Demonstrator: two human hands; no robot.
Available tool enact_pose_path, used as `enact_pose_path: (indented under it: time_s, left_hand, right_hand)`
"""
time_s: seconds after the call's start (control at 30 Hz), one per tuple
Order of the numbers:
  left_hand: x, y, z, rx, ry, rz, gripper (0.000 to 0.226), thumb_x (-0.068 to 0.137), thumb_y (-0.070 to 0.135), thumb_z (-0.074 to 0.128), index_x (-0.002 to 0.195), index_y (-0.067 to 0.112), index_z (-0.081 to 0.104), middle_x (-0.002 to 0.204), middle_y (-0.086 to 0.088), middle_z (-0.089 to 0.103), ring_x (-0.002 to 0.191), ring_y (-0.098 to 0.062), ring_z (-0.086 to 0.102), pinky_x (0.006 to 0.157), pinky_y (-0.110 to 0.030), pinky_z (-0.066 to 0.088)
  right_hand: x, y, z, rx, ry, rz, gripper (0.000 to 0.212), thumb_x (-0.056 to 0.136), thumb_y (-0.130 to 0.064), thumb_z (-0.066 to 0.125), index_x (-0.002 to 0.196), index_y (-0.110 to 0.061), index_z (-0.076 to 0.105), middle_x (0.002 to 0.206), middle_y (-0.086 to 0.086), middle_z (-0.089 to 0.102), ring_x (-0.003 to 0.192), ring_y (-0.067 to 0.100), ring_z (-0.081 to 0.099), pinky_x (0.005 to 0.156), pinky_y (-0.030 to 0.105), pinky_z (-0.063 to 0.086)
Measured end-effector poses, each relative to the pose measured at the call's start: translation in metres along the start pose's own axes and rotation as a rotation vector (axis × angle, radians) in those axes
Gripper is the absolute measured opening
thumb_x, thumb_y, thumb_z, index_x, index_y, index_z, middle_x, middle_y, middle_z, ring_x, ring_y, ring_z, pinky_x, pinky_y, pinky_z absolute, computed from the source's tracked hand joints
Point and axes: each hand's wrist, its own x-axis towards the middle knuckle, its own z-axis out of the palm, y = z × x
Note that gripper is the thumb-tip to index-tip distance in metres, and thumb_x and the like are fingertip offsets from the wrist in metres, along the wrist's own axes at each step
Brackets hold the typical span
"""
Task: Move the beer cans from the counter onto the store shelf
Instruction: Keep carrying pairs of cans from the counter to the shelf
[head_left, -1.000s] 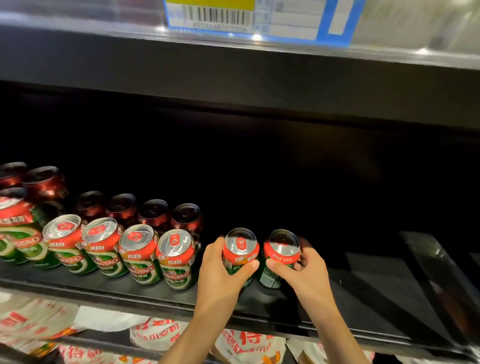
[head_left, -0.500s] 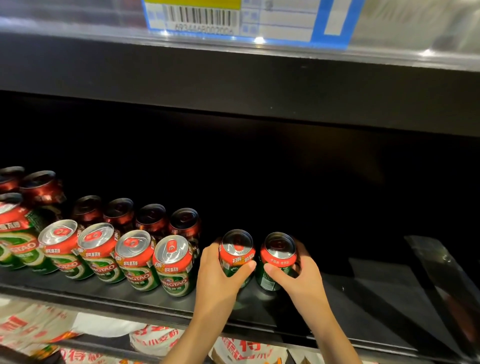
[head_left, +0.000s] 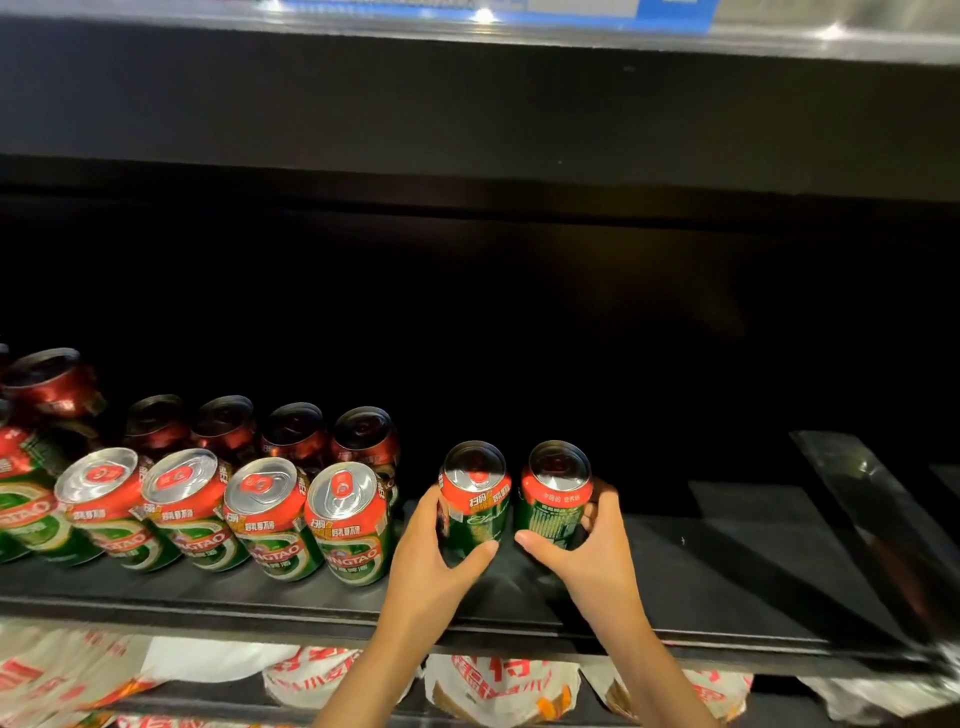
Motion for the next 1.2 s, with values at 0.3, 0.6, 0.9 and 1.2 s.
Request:
enact_pose_path:
  time_s: [0.3, 0.6, 0.9, 1.2]
  left_hand:
    - [-0.002, -0.005, -0.001, -0.026, 0.052, 0.018, 0.065, 0.079, 0.017, 0.073, 0.12, 0.049, 0.034, 0.115, 0.034, 0.045, 0.105, 0.03, 0.037, 0.081, 0.007, 0.029]
    - [-0.003, -0.01, -0.001, 0.008, -0.015, 0.029, 0.061, 0.087, 0.021, 0.062, 0.135, 0.04, 0.03, 0.123, 0.025, 0.047, 0.114, 0.014, 0.042, 0.087, 0.001, 0.032]
    - [-0.004, -0.011, 0.0, -0.084, 0.047, -0.012, 0.063, 0.08, 0.022, 0.073, 0.129, 0.036, 0.036, 0.121, 0.027, 0.047, 0.108, 0.025, 0.04, 0.083, 0.005, 0.032]
    - [-0.002, -0.018, 0.001, 0.0, 0.048, 0.031, 0.058, 0.081, 0.025, 0.07, 0.132, 0.029, 0.041, 0.12, 0.018, 0.045, 0.114, 0.008, 0.044, 0.089, -0.001, 0.035]
  right_hand:
    - [-0.01, -0.007, -0.006, -0.024, -0.055, -0.035, 0.056, 0.074, -0.02, 0.08, 0.117, -0.035, 0.046, 0.115, -0.016, 0.058, 0.105, -0.01, 0.053, 0.08, 0.003, 0.042]
    - [-0.01, -0.014, -0.004, -0.038, -0.084, 0.003, 0.065, 0.068, -0.023, 0.084, 0.111, -0.043, 0.04, 0.111, -0.025, 0.055, 0.102, -0.02, 0.051, 0.075, 0.001, 0.044]
    - [-0.011, -0.01, -0.001, -0.079, -0.011, -0.013, 0.064, 0.066, -0.026, 0.085, 0.114, -0.035, 0.043, 0.114, -0.02, 0.056, 0.107, -0.007, 0.054, 0.084, 0.012, 0.048]
    - [-0.012, -0.017, -0.002, -0.053, -0.084, 0.012, 0.065, 0.071, -0.021, 0.082, 0.116, -0.035, 0.038, 0.11, -0.026, 0.053, 0.099, -0.023, 0.05, 0.073, 0.0, 0.043]
